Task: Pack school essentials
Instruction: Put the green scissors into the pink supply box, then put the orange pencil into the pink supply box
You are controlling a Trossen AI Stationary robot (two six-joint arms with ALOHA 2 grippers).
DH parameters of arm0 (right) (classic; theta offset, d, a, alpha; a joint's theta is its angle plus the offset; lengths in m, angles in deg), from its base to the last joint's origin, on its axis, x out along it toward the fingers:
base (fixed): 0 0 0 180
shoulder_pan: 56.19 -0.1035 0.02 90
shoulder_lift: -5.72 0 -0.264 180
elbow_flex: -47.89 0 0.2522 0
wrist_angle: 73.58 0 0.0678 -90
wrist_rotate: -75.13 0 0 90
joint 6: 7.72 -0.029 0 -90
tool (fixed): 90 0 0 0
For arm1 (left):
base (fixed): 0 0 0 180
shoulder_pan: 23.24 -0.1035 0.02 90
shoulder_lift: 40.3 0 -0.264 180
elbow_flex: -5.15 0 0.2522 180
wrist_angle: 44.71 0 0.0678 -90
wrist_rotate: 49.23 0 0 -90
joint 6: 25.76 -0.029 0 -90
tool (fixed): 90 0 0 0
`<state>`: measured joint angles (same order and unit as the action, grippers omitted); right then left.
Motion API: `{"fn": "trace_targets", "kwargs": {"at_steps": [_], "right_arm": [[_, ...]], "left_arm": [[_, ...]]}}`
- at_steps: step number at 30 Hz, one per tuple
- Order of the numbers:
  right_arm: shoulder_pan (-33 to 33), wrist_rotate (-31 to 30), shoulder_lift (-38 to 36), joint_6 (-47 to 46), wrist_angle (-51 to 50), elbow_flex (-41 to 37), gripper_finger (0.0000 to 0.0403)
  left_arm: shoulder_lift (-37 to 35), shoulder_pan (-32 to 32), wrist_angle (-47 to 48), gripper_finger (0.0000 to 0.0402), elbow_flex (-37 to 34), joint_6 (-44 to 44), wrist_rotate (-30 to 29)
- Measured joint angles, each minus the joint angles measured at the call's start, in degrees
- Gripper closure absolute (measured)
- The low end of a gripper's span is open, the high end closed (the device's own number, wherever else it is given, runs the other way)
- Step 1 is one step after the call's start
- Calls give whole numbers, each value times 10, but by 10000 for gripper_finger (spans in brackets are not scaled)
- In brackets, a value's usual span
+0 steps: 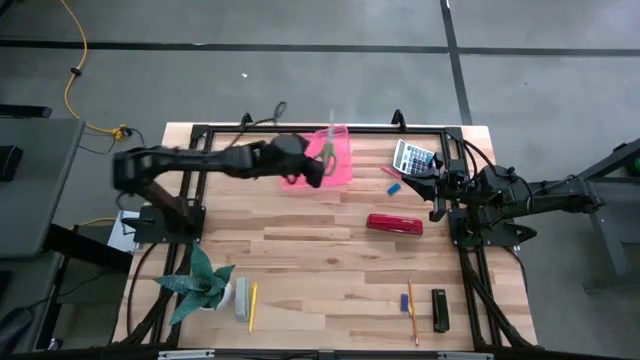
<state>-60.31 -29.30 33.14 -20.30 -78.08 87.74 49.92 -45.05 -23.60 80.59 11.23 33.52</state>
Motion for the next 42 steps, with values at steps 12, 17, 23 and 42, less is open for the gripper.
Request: {"fn": "trace_targets", "kwargs": {"at_steps": [12, 17, 23, 42], "right_arm": [[0, 0, 0, 0, -4, 0, 402], [0, 0, 0, 0, -10, 0, 402], [0, 0, 0, 0, -10, 0, 402], [-1, 43, 0, 8, -9, 0, 402]], "left_arm": [[182, -48, 3, 399, 74, 43, 54], [165, -48, 8, 400, 74, 32, 54], [63, -38, 2, 401, 75, -52, 52], [-249, 257, -233, 401, -133, -147, -145]]}}
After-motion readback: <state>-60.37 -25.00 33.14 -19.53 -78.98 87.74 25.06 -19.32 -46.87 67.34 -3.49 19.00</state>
